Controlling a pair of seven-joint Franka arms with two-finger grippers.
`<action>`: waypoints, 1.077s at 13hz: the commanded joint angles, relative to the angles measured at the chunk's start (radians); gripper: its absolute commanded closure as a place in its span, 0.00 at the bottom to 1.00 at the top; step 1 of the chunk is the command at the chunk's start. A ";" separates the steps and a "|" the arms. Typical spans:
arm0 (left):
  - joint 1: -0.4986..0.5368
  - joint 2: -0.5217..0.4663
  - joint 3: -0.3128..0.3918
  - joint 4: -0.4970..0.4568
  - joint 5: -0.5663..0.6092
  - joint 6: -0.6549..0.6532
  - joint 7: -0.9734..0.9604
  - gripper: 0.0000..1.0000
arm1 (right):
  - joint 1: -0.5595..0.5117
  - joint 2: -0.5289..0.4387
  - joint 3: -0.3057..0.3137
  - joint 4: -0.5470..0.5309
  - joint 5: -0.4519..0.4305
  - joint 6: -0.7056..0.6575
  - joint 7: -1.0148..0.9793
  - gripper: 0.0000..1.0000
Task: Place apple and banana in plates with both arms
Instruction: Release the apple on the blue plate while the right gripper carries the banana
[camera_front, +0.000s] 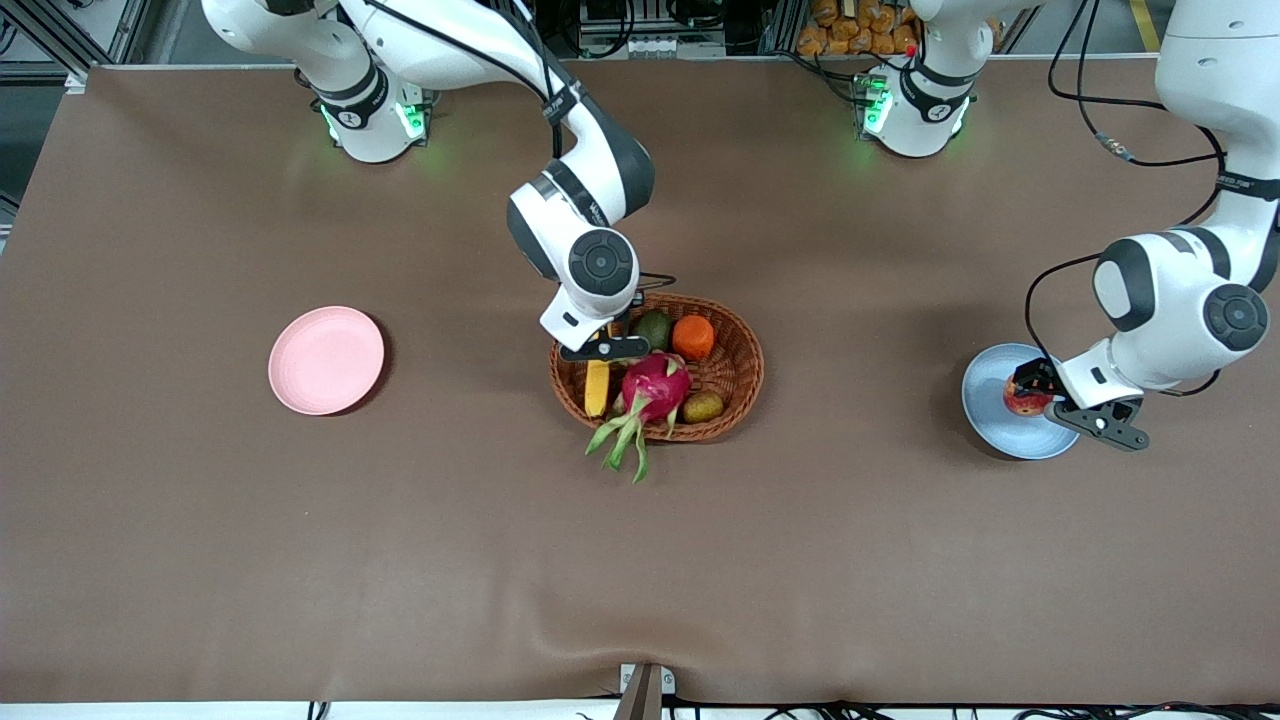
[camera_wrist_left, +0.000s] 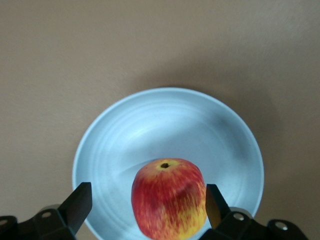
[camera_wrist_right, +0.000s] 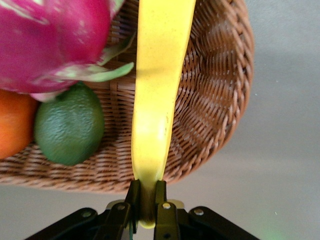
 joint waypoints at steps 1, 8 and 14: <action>0.003 -0.038 -0.031 0.120 0.015 -0.174 0.001 0.00 | -0.044 -0.015 0.006 0.095 0.022 -0.118 0.020 1.00; -0.003 -0.050 -0.182 0.391 0.030 -0.546 -0.262 0.00 | -0.230 -0.197 -0.001 0.083 0.012 -0.376 -0.023 1.00; -0.042 -0.067 -0.183 0.481 0.052 -0.626 -0.324 0.00 | -0.368 -0.375 -0.022 -0.159 -0.096 -0.434 -0.046 1.00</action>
